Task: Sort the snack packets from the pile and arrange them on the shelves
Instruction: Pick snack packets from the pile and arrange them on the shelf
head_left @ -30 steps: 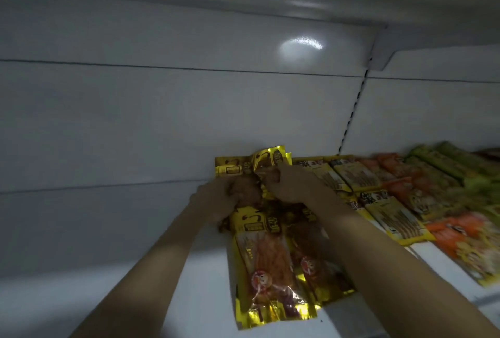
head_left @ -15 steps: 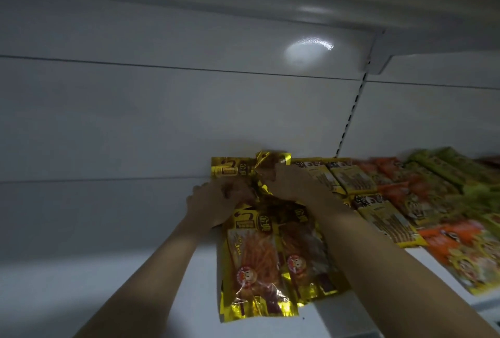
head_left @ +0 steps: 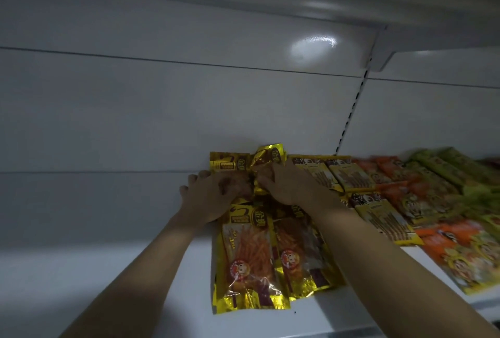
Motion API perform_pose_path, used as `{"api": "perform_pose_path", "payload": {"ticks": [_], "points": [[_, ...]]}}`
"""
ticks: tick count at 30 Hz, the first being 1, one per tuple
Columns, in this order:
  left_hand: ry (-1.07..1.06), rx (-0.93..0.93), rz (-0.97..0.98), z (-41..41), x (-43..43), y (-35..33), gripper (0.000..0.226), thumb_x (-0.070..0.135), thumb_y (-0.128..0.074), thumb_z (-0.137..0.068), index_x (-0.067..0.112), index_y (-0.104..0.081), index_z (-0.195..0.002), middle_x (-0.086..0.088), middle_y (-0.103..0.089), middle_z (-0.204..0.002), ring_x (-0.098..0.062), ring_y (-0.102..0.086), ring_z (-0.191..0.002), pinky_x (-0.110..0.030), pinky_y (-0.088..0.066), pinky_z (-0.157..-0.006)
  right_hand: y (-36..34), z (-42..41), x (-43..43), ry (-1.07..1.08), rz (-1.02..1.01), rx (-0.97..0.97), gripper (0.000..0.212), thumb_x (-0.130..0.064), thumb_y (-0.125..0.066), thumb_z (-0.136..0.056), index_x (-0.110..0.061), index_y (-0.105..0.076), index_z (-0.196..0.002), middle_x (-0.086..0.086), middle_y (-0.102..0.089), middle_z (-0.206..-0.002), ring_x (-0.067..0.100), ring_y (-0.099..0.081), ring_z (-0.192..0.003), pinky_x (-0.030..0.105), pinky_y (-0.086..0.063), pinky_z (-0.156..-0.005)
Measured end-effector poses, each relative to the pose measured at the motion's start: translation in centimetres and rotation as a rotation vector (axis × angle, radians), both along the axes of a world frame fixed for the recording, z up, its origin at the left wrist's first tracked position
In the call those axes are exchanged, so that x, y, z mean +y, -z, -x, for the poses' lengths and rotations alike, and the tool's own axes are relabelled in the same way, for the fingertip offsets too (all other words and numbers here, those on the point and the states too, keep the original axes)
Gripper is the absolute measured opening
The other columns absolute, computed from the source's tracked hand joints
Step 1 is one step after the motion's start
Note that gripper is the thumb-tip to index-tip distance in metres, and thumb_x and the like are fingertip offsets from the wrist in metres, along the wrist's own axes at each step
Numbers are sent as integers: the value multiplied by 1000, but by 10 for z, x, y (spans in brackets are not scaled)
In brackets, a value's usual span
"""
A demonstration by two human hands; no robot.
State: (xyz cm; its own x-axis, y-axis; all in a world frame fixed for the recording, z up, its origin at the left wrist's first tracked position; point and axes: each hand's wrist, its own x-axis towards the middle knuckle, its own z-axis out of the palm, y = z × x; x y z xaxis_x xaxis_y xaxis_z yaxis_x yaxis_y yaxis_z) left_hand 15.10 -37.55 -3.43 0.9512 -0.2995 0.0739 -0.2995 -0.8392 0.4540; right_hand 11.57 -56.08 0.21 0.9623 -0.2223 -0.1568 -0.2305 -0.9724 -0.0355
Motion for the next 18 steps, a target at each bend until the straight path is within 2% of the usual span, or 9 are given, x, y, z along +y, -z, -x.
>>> {"api": "perform_pose_path", "payload": {"ticks": [2, 5, 8, 11, 13, 15, 18], "points": [[-2, -46, -3, 0, 0, -2, 49, 59, -47, -93, 42, -48, -139, -6, -42, -146, -33, -32, -135, -48, -25, -108, -1, 2, 0, -6, 89, -39, 73, -60, -32, -99, -11, -23, -153, 24, -6, -160, 44, -33, -138, 50, -39, -106], [16, -109, 4, -1, 1, -4, 50, 58, -47, -94, 41, -46, -140, -3, -38, -150, -31, -28, -138, -48, -23, -109, -12, 7, 3, -70, 269, -143, 59, -54, -38, -99, -17, -39, -145, 21, -38, -147, 39, -43, -128, 47, -43, -102], [59, -145, 4, 1, 5, -6, 47, 57, -46, -95, 43, -47, -139, 1, -40, -149, -29, -27, -139, -47, -21, -109, -20, 14, 3, -173, 210, -191, 52, -51, -41, -99, -27, -42, -145, 14, -44, -143, 34, -43, -129, 44, -39, -104], [104, -129, -55, 3, 10, -6, 43, 58, -42, -96, 48, -46, -137, 1, -47, -143, -29, -32, -136, -46, -22, -106, -11, 16, 1, -227, 100, -119, 48, -53, -44, -99, -35, -44, -144, 10, -54, -132, 31, -49, -125, 44, -41, -101], [137, -110, -92, 5, 12, -5, 39, 60, -39, -97, 53, -46, -135, 1, -51, -140, -29, -37, -132, -44, -23, -104, -2, 12, -5, -222, 39, -91, 48, -47, -45, -100, -35, -39, -147, 9, -52, -140, 31, -50, -128, 43, -44, -100], [154, -103, -91, 7, 13, -4, 38, 58, -39, -98, 55, -45, -135, 1, -50, -142, -29, -39, -132, -44, -23, -104, 1, 5, -10, -204, -8, -86, 50, -35, -48, -102, -37, -34, -150, 7, -39, -152, 32, -46, -133, 44, -44, -103], [156, -113, -82, 7, 12, -4, 37, 55, -40, -99, 54, -47, -135, 3, -48, -144, -28, -39, -132, -44, -23, -104, 6, -6, -14, -200, -15, -100, 55, -22, -52, -100, -39, -35, -149, 6, -30, -157, 32, -40, -136, 45, -43, -104]]}}
